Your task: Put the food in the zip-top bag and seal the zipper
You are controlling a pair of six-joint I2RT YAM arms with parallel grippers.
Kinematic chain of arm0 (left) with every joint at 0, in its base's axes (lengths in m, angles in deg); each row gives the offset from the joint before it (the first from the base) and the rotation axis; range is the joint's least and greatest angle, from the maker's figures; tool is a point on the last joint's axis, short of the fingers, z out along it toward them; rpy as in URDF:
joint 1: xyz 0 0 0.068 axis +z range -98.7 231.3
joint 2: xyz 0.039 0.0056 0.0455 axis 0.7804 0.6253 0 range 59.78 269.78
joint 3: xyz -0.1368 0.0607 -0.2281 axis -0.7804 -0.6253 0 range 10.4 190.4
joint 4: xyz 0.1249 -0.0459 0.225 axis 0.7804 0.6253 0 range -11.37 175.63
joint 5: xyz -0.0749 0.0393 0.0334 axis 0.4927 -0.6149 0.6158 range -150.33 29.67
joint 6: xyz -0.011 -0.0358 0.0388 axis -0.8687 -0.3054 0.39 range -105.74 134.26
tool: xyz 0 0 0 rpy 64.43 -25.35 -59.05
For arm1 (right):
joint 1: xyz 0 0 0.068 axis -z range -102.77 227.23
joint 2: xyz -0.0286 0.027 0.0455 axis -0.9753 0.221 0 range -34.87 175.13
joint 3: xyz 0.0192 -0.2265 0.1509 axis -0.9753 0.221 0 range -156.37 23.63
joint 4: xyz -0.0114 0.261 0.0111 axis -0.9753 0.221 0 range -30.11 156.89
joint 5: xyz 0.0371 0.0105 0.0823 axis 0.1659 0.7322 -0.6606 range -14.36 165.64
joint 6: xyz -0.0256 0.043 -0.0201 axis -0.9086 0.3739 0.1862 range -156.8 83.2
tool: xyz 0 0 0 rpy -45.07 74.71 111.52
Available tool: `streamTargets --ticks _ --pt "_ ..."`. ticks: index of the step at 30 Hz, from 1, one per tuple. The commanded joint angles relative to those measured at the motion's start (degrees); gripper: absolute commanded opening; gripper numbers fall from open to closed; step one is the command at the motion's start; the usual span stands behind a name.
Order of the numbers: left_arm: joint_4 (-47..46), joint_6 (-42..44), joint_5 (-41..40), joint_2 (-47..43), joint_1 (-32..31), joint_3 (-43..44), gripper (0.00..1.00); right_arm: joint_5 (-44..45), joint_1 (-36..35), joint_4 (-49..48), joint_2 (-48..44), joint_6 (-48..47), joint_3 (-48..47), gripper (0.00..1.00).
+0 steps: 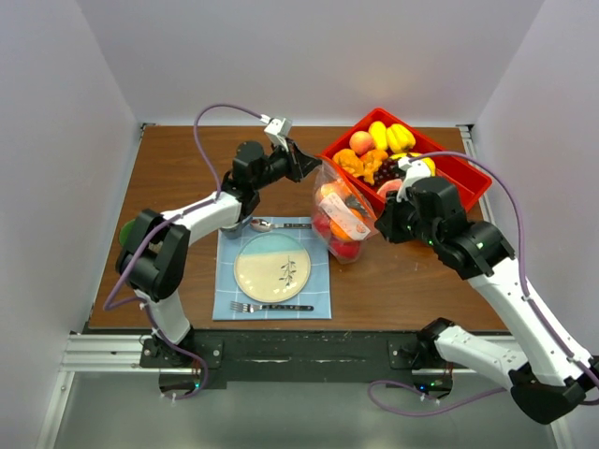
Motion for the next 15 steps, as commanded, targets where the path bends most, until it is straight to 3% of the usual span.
streamTargets --ticks 1,7,15 --pt "-0.24 1.98 -8.58 -2.99 1.58 2.32 0.0 1.16 -0.12 4.18 -2.16 1.82 -0.31 0.15" --pt "1.52 2.42 -12.27 -4.57 2.1 2.93 0.0 0.02 -0.21 3.49 -1.55 2.52 -1.98 0.15" --pt "11.97 4.79 -19.3 -5.71 5.53 9.26 0.0 -1.65 -0.21 -0.73 9.5 2.96 -10.66 0.15"
